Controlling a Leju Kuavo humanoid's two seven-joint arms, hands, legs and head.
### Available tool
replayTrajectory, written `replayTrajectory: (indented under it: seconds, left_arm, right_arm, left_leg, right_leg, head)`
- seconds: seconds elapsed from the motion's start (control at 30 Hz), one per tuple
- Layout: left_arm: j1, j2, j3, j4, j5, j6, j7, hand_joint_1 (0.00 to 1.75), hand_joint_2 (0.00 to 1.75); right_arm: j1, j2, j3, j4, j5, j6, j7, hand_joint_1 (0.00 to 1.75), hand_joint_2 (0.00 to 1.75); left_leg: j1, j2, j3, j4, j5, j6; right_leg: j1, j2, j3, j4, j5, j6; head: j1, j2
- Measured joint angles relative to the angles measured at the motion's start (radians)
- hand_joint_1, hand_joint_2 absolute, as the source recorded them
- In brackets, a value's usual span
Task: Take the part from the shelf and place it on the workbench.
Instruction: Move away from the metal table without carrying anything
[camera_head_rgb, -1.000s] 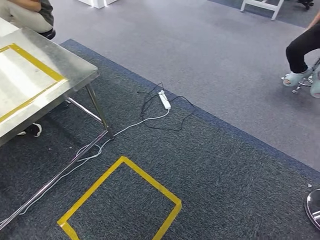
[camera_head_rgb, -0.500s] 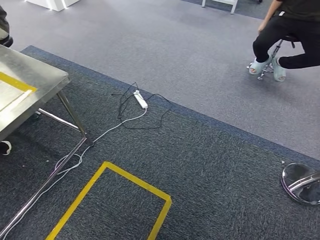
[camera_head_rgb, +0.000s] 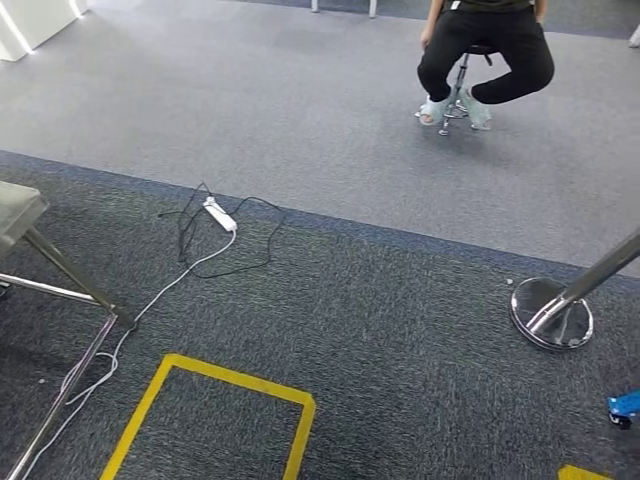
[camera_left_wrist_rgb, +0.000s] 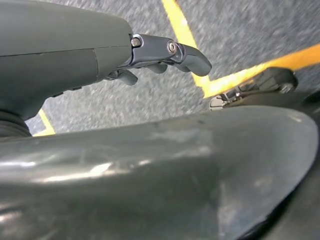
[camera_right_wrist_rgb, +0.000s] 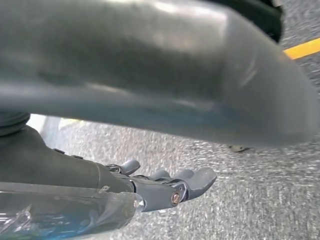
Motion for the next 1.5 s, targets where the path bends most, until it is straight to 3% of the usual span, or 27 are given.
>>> replayTrajectory:
  seconds: [0.03,0.1,0.17,0.2,0.23,0.3,0.33,0.4,0.43,0.47,0.53,0.6,0.7,0.77,0.83,0.87,0.9,0.93,1.0,1.07,1.13,1.2,1.27,1.33,1.4,1.43,1.5]
  left_arm:
    - [-0.003,-0.006,0.016,-0.015,0.002,-0.009,0.004,0.0,0.0]
    - [-0.009,-0.019,0.047,-0.038,0.006,-0.023,0.013,0.0,0.0]
    - [-0.013,-0.029,0.066,-0.056,0.006,-0.03,0.018,0.0,0.0]
    - [-0.014,-0.033,0.071,-0.063,0.006,-0.031,0.019,0.0,0.0]
    - [-0.015,-0.038,0.077,-0.07,0.006,-0.034,0.019,0.0,0.0]
    - [-0.016,-0.043,0.09,-0.079,0.003,-0.04,0.026,0.0,0.0]
    - [-0.015,-0.044,0.097,-0.08,-0.002,-0.043,0.031,0.0,0.0]
    - [-0.015,-0.054,0.103,-0.079,-0.019,-0.007,0.041,0.0,0.0]
    - [-0.019,-0.067,0.096,-0.065,-0.021,0.054,0.047,0.0,0.0]
    - [-0.028,-0.084,0.082,-0.04,-0.017,0.134,0.053,0.0,0.0]
    - [-0.053,-0.115,0.034,0.049,0.009,0.298,0.066,0.0,0.0]
    - [-0.067,-0.127,-0.01,0.12,0.031,0.359,0.064,0.0,0.0]
    - [-0.072,-0.129,-0.047,0.146,0.08,0.333,0.054,0.0,0.0]
    - [-0.073,-0.129,-0.068,0.149,0.115,0.315,0.054,0.0,0.0]
    - [-0.071,-0.127,-0.09,0.147,0.138,0.299,0.059,0.0,0.0]
    - [-0.07,-0.126,-0.102,0.145,0.144,0.292,0.062,0.0,0.0]
    - [-0.069,-0.125,-0.112,0.144,0.149,0.287,0.065,0.0,0.0]
    - [-0.068,-0.125,-0.121,0.142,0.151,0.285,0.067,0.0,0.0]
    - [-0.064,-0.125,-0.135,0.14,0.154,0.283,0.068,0.0,0.0]
    - [-0.058,-0.125,-0.147,0.138,0.167,0.277,0.072,0.0,0.0]
    - [-0.051,-0.126,-0.164,0.129,0.196,0.261,0.091,0.0,0.0]
    - [-0.041,-0.127,-0.197,0.106,0.227,0.233,0.124,0.0,0.0]
    - [-0.026,-0.128,-0.24,0.077,0.255,0.205,0.149,0.0,0.0]
    - [-0.002,-0.128,-0.287,0.046,0.295,0.192,0.16,0.0,0.0]
    - [0.022,-0.128,-0.338,0.013,0.335,0.182,0.173,0.0,0.0]
    - [0.032,-0.127,-0.362,-0.001,0.348,0.176,0.182,0.0,0.0]
    - [0.046,-0.127,-0.406,-0.028,0.359,0.162,0.202,0.0,0.0]
  right_arm:
    - [-0.003,0.001,0.01,0.007,0.016,-0.004,-0.005,0.0,0.0]
    - [-0.009,0.006,0.032,0.018,0.039,-0.015,-0.012,0.0,0.0]
    - [-0.009,0.01,0.045,0.026,0.047,-0.022,-0.016,0.0,0.0]
    - [-0.007,0.012,0.049,0.03,0.049,-0.024,-0.017,0.0,0.0]
    - [-0.006,0.014,0.053,0.033,0.05,-0.025,-0.017,0.0,0.0]
    - [-0.009,0.019,0.061,0.039,0.054,-0.028,-0.019,0.0,0.0]
    - [-0.013,0.022,0.065,0.042,0.056,-0.031,-0.021,0.0,0.0]
    - [-0.017,0.033,0.069,0.046,0.041,-0.04,-0.029,0.0,0.0]
    - [-0.016,0.04,0.068,0.047,0.028,-0.046,-0.034,0.0,0.0]
    - [-0.014,0.046,0.066,0.046,0.013,-0.052,-0.037,0.0,0.0]
    - [-0.014,0.06,0.063,0.042,-0.003,-0.062,-0.038,0.0,0.0]
    - [-0.018,0.077,0.061,0.031,-0.01,-0.068,-0.032,0.0,0.0]
    - [-0.011,0.094,0.055,0.004,-0.011,-0.074,-0.017,0.0,0.0]
    - [-0.005,0.1,0.05,-0.016,-0.009,-0.073,-0.008,0.0,0.0]
    - [-0.004,0.101,0.046,-0.033,-0.006,-0.068,-0.001,0.0,0.0]
    - [-0.004,0.101,0.045,-0.04,-0.006,-0.064,0.002,0.0,0.0]
    - [-0.004,0.101,0.044,-0.046,-0.005,-0.062,0.003,0.0,0.0]
    - [-0.003,0.101,0.042,-0.051,-0.005,-0.061,0.004,0.0,0.0]
    - [0.0,0.102,0.039,-0.059,-0.005,-0.061,0.005,0.0,0.0]
    - [0.0,0.105,0.038,-0.067,-0.008,-0.062,0.006,0.0,0.0]
    - [0.0,0.113,0.035,-0.082,-0.013,-0.064,0.012,0.0,0.0]
    - [0.005,0.125,0.025,-0.101,-0.022,-0.061,0.024,0.0,0.0]
    - [0.008,0.136,0.014,-0.116,-0.03,-0.052,0.037,0.0,0.0]
    - [0.006,0.14,0.009,-0.127,-0.025,-0.044,0.045,0.0,0.0]
    - [0.005,0.141,0.009,-0.133,-0.014,-0.039,0.053,0.0,0.0]
    - [0.007,0.14,0.009,-0.134,-0.01,-0.035,0.058,0.0,0.0]
    - [0.01,0.14,0.006,-0.134,-0.009,-0.029,0.066,0.0,0.0]
  left_leg:
    - [0.004,-0.023,0.025,-0.063,0.026,0.0]
    - [0.006,-0.054,0.05,-0.13,0.042,0.003]
    - [0.004,-0.038,0.054,-0.137,0.041,0.015]
    - [0.004,-0.028,0.055,-0.139,0.042,0.022]
    - [0.004,-0.016,0.056,-0.14,0.044,0.029]
    - [0.001,0.01,0.058,-0.142,0.044,0.039]
    - [-0.002,0.025,0.059,-0.142,0.042,0.042]
    - [-0.005,0.057,0.06,-0.141,0.039,0.044]
    - [-0.006,0.07,0.062,-0.141,0.037,0.044]
    - [-0.005,0.081,0.064,-0.141,0.035,0.043]
    - [-0.007,0.098,0.072,-0.14,0.028,0.036]
    - [-0.01,0.116,0.08,-0.139,0.021,0.024]
    - [-0.007,0.138,0.091,-0.144,0.018,0.006]
    - [-0.005,0.102,0.078,-0.107,-0.012,-0.003]
    - [-0.004,0.049,0.023,0.013,-0.075,-0.006]
    - [-0.005,0.037,-0.011,0.08,-0.101,-0.006]
    - [-0.005,0.032,-0.036,0.124,-0.111,-0.006]
    - [-0.006,0.03,-0.046,0.135,-0.1,-0.005]
    - [-0.003,0.017,-0.013,0.049,-0.029,-0.005]
    - [0.006,-0.039,0.037,-0.076,0.028,-0.006]
    - [0.009,-0.078,0.056,-0.132,0.037,0.001]
    - [0.007,-0.058,0.057,-0.138,0.038,0.018]
    - [0.005,-0.03,0.061,-0.142,0.041,0.033]
    - [-0.001,0.003,0.064,-0.143,0.039,0.042]
    - [-0.006,0.038,0.066,-0.143,0.036,0.047]
    - [-0.007,0.054,0.067,-0.143,0.034,0.047]
    - [-0.008,0.078,0.072,-0.143,0.029,0.045]
  right_leg:
    - [0.001,0.014,-0.003,0.004,0.0,0.005]
    - [0.001,0.038,-0.013,0.008,0.0,0.016]
    - [-0.002,0.056,-0.022,0.005,0.003,0.029]
    - [-0.003,0.047,-0.024,0.009,0.0,0.034]
    - [-0.002,0.021,-0.033,0.026,-0.011,0.039]
    - [0.0,-0.05,-0.076,0.12,-0.066,0.045]
    - [-0.001,-0.073,-0.109,0.188,-0.101,0.049]
    - [-0.005,-0.087,-0.153,0.281,-0.132,0.054]
    - [-0.007,-0.09,-0.148,0.276,-0.12,0.056]
    - [-0.008,-0.097,-0.124,0.232,-0.092,0.057]
    - [-0.006,-0.134,-0.05,0.098,-0.033,0.057]
    - [0.001,-0.154,-0.009,0.024,-0.011,0.045]
    - [0.005,-0.122,-0.01,0.013,-0.008,0.02]
    - [0.0,-0.102,-0.006,0.004,-0.003,0.007]
    - [-0.003,-0.08,-0.005,0.0,-0.002,0.0]
    - [-0.003,-0.067,-0.005,0.0,-0.002,-0.001]
    - [-0.003,-0.053,-0.005,0.0,-0.002,-0.001]
    - [-0.003,-0.039,-0.004,0.0,-0.002,-0.001]
    - [-0.005,-0.008,-0.002,0.001,0.0,0.003]
    - [-0.006,0.022,-0.008,0.007,0.001,0.014]
    - [-0.008,0.046,-0.021,0.009,0.004,0.028]
    - [-0.013,0.062,-0.031,0.005,0.01,0.042]
    - [-0.011,0.02,-0.051,0.038,-0.011,0.05]
    - [-0.007,-0.053,-0.104,0.149,-0.071,0.052]
    - [-0.007,-0.082,-0.162,0.269,-0.12,0.054]
    - [-0.008,-0.086,-0.169,0.288,-0.12,0.055]
    - [-0.008,-0.099,-0.122,0.21,-0.073,0.054]
  head:
    - [0.0,0.0]
    - [-0.001,0.0]
    - [-0.002,0.0]
    - [-0.002,0.0]
    - [0.002,0.0]
    - [0.01,0.0]
    - [0.012,0.0]
    - [0.012,0.0]
    - [0.012,0.0]
    - [0.013,0.0]
    - [0.017,0.0]
    - [0.023,0.0]
    - [0.024,0.0]
    - [0.02,0.0]
    - [0.014,0.0]
    - [0.013,0.0]
    - [0.012,0.0]
    - [0.012,0.0]
    - [0.012,0.0]
    - [0.009,0.0]
    - [0.005,0.0]
    - [0.003,0.0]
    - [0.008,0.0]
    - [0.013,0.0]
    - [0.014,0.0]
    - [0.014,0.0]
    - [0.014,0.0]
